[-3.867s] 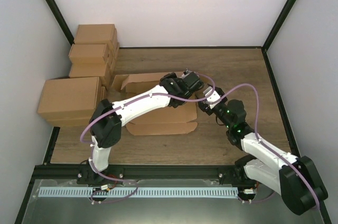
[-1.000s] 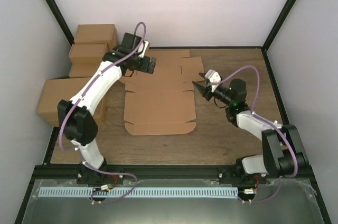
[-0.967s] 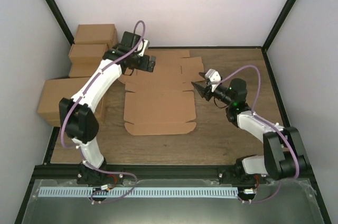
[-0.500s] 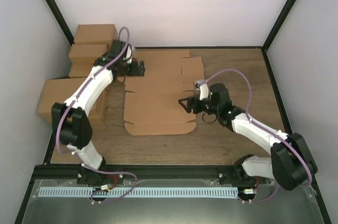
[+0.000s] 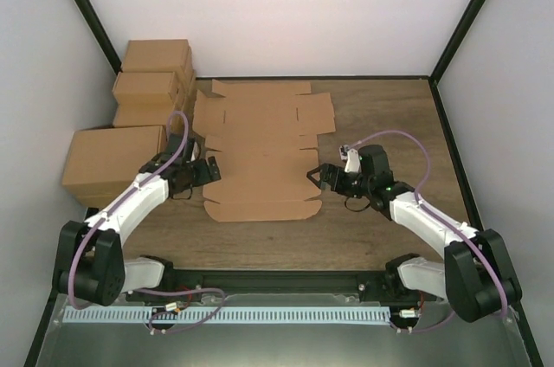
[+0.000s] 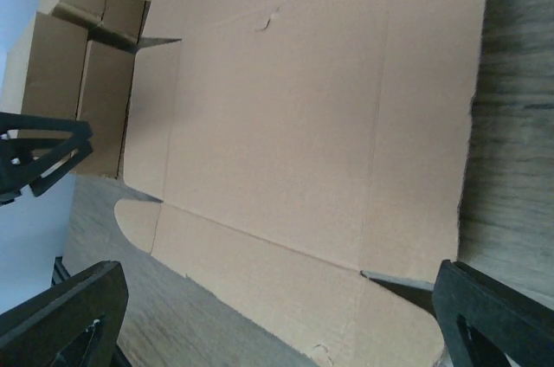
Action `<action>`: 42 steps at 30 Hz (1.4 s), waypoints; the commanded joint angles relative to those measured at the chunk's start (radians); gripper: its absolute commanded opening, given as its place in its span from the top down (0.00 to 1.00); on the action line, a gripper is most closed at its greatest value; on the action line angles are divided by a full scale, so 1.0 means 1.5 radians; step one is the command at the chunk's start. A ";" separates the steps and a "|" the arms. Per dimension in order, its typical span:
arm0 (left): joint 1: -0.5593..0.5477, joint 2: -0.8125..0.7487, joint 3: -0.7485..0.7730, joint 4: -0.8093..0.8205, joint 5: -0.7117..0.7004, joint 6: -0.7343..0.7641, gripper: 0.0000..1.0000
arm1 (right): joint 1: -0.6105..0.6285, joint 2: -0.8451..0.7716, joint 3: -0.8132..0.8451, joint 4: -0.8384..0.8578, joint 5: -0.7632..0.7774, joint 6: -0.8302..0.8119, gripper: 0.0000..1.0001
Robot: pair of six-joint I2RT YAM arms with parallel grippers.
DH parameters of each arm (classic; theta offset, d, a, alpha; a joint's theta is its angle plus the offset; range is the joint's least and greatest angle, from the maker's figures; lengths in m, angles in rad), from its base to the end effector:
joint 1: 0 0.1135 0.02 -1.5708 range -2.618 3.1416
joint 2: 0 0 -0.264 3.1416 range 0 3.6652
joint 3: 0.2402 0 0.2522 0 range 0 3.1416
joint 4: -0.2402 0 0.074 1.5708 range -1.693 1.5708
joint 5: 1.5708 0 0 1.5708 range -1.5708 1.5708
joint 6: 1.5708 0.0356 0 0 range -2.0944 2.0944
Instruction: Fold the paper box
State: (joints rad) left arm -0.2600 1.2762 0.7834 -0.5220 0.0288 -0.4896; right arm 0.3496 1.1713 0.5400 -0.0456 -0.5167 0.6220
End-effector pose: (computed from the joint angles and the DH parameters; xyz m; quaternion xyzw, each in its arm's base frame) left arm 0.2369 -0.0641 0.2100 -0.1062 0.9556 -0.1133 0.2503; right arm 0.2122 0.0961 0.1948 0.0090 0.8788 0.3988 0.2620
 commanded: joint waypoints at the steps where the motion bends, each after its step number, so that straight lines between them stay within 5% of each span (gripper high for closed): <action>1: 0.014 0.006 -0.039 0.071 0.011 -0.041 0.00 | 0.000 0.005 0.010 -0.017 -0.030 -0.003 0.00; 15: 0.034 0.095 -0.103 0.164 0.107 -0.046 0.01 | 0.011 0.042 -0.012 0.011 -0.056 -0.029 0.00; 25: 0.004 0.082 -0.159 0.194 0.237 -0.092 0.22 | 0.032 0.089 0.013 0.017 -0.061 -0.038 0.00; 30: -0.062 0.010 -0.194 0.205 0.218 -0.187 0.27 | 0.051 0.107 0.020 0.024 -0.056 -0.033 0.00; 36: -0.170 -0.062 -0.253 0.262 0.178 -0.326 0.55 | 0.072 0.130 0.035 0.024 -0.048 -0.028 0.00; 42: -0.229 -0.065 -0.262 0.287 0.159 -0.357 0.67 | 0.086 0.144 0.056 0.018 -0.043 -0.030 0.00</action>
State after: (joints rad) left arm -0.5644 1.1786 0.3904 -0.1543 0.2920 -0.9531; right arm 0.4603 1.3785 0.5694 -0.0208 -0.5922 0.5812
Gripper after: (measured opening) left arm 0.352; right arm 0.997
